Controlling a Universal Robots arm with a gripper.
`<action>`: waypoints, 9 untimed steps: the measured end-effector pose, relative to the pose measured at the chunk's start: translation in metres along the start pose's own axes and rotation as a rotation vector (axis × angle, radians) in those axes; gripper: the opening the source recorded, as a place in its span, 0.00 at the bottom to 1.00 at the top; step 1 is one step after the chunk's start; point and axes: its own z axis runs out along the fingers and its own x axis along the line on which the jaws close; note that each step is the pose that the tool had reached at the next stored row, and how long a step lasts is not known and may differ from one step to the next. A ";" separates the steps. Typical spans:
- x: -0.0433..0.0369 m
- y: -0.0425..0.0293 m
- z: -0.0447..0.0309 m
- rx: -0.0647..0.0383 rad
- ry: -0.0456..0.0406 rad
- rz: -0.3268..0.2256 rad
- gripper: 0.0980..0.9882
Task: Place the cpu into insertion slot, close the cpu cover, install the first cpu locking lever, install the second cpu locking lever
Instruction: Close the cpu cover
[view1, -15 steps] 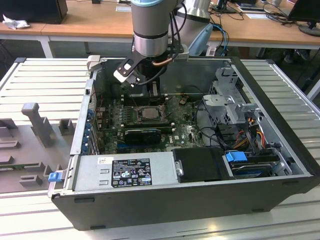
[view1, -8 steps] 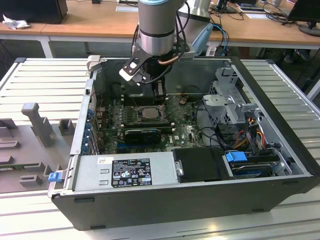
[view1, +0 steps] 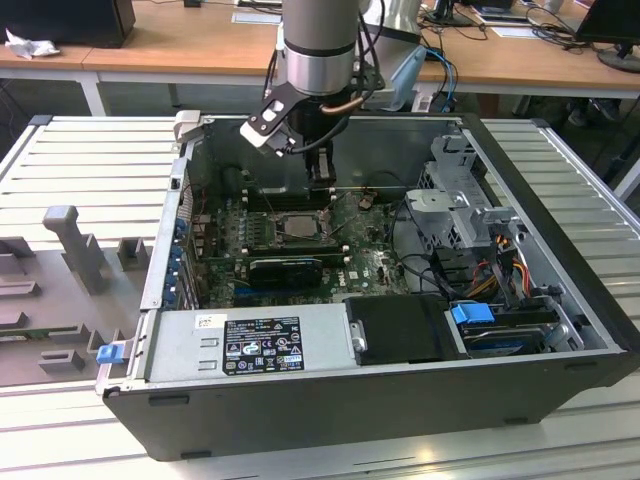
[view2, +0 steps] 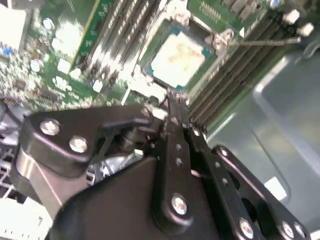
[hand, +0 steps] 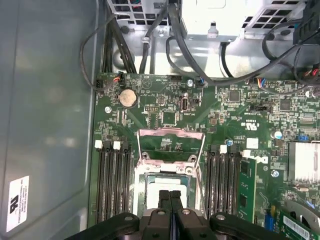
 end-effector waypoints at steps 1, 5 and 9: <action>0.0000 0.0009 0.0000 0.001 -0.0001 0.000 0.01; -0.0003 0.0063 0.0003 0.002 -0.0001 0.000 0.01; -0.0006 0.0139 0.0007 0.004 0.0009 0.000 0.01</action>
